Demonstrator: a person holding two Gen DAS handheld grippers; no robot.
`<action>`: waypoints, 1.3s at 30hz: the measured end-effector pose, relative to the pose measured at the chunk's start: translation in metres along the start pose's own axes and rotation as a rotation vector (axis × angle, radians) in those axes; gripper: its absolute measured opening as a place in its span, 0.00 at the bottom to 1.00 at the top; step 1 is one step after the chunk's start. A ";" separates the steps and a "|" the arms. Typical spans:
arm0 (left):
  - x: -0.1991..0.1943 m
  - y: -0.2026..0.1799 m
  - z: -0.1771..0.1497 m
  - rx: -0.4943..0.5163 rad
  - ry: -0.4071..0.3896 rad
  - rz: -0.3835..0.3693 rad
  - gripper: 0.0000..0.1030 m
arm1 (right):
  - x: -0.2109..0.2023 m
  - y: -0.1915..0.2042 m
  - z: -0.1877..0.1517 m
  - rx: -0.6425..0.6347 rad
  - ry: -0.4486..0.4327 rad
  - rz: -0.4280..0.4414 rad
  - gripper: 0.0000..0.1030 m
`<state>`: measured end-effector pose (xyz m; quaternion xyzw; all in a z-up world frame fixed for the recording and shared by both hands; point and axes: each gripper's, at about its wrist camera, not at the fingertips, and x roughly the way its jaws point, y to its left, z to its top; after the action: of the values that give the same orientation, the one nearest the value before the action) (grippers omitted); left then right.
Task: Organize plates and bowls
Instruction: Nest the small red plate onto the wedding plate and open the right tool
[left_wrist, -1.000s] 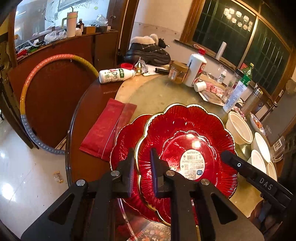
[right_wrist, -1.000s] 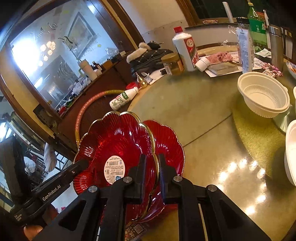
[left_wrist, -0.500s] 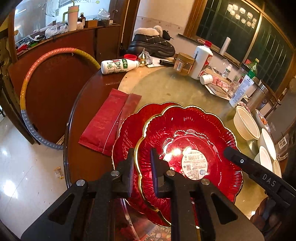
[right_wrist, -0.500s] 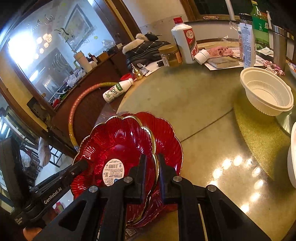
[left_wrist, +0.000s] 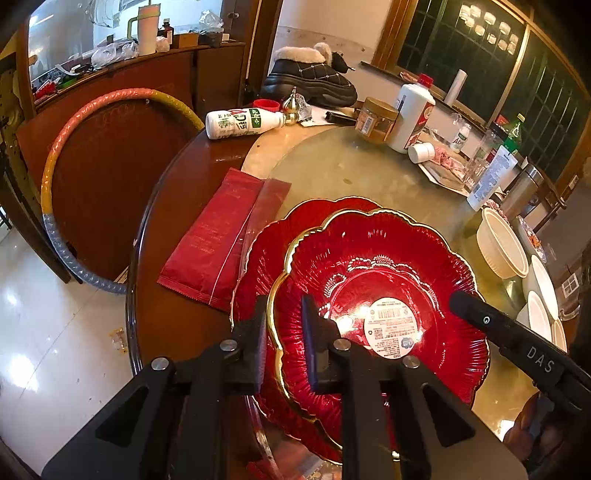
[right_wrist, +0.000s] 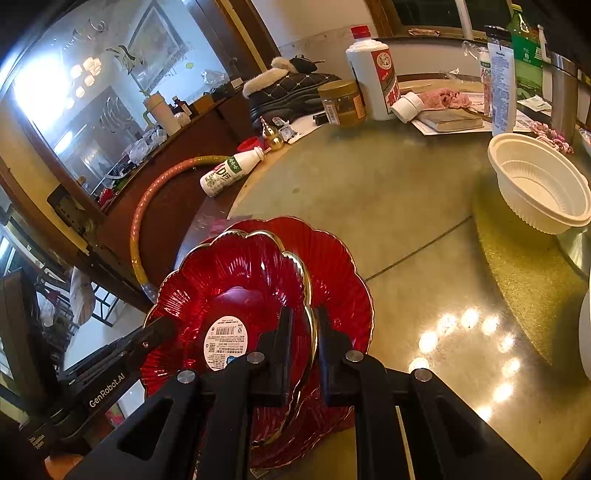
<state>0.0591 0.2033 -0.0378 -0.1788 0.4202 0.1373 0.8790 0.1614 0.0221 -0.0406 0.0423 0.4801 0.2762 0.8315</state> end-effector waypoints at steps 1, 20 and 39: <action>0.001 0.000 0.000 0.002 0.001 0.002 0.14 | 0.001 0.000 0.000 -0.001 0.002 -0.002 0.11; 0.010 -0.008 -0.003 0.037 0.016 0.041 0.16 | 0.012 -0.005 0.000 -0.006 0.028 -0.028 0.12; 0.012 -0.015 -0.004 0.073 0.010 0.101 0.17 | 0.017 0.001 0.000 -0.027 0.044 -0.079 0.13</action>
<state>0.0699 0.1892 -0.0467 -0.1260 0.4377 0.1651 0.8748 0.1671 0.0314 -0.0534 0.0060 0.4956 0.2507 0.8316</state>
